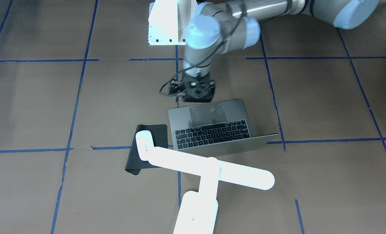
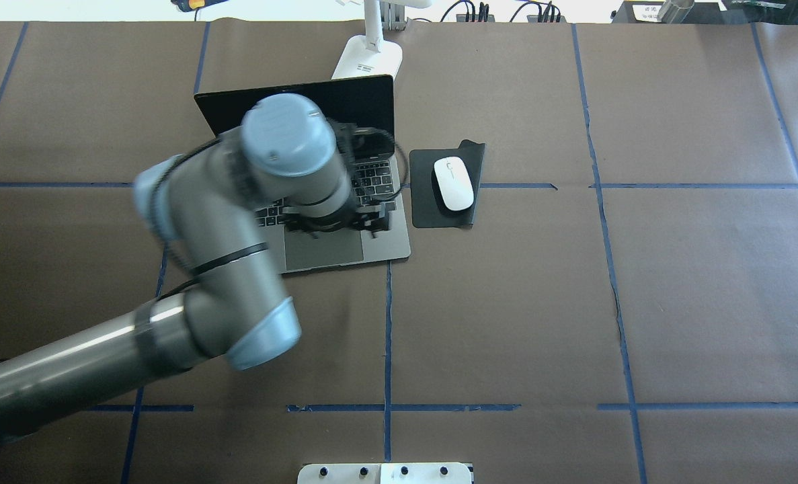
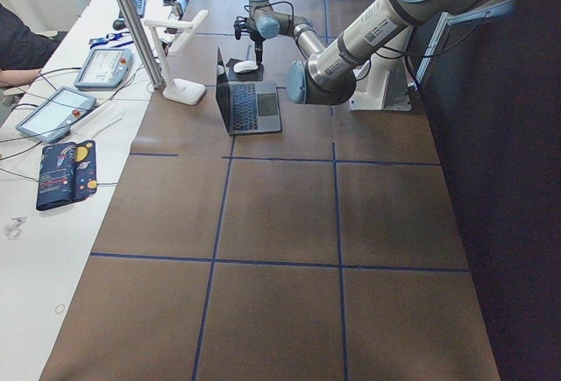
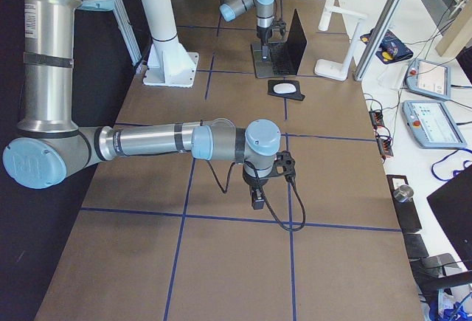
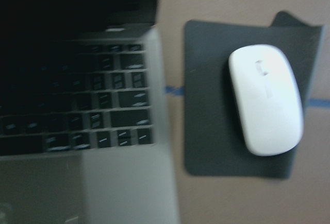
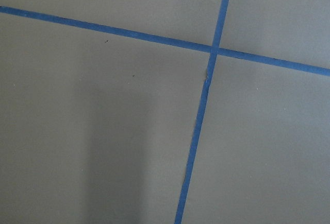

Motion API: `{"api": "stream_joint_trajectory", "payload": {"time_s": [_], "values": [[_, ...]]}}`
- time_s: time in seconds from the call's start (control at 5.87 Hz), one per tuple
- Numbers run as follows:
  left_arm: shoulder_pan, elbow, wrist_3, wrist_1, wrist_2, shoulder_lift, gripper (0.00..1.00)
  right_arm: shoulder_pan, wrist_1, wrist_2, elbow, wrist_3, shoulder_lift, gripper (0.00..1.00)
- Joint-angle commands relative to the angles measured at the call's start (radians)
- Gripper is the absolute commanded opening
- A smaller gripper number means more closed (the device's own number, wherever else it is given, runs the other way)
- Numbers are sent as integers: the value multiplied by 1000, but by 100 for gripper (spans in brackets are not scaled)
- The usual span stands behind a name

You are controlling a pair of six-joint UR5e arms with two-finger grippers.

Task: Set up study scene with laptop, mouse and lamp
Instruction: 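Release the mouse and withdraw the left arm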

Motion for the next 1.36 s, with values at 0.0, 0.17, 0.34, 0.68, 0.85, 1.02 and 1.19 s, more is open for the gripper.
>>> {"api": "stream_joint_trajectory", "payload": {"time_s": [0.0,0.17,0.34,0.68,0.85,1.02,1.19], "values": [[-86,-275,232,69,-41,300,100,0,0,-4,-18,0,1,100],[-196,-333,335,77,-114,425,100,0,-2,-4,-66,3,39,100],[-350,-339,561,74,-207,541,100,0,0,-4,-89,8,53,100],[-681,-329,927,77,-320,741,100,0,-2,0,-91,11,62,100],[-756,-329,934,64,-329,841,100,0,-2,3,-89,11,64,100],[-802,-329,977,62,-329,892,100,0,-2,3,-89,11,64,100],[-906,-292,1135,65,-331,933,100,0,-2,3,-89,11,64,100]]}}
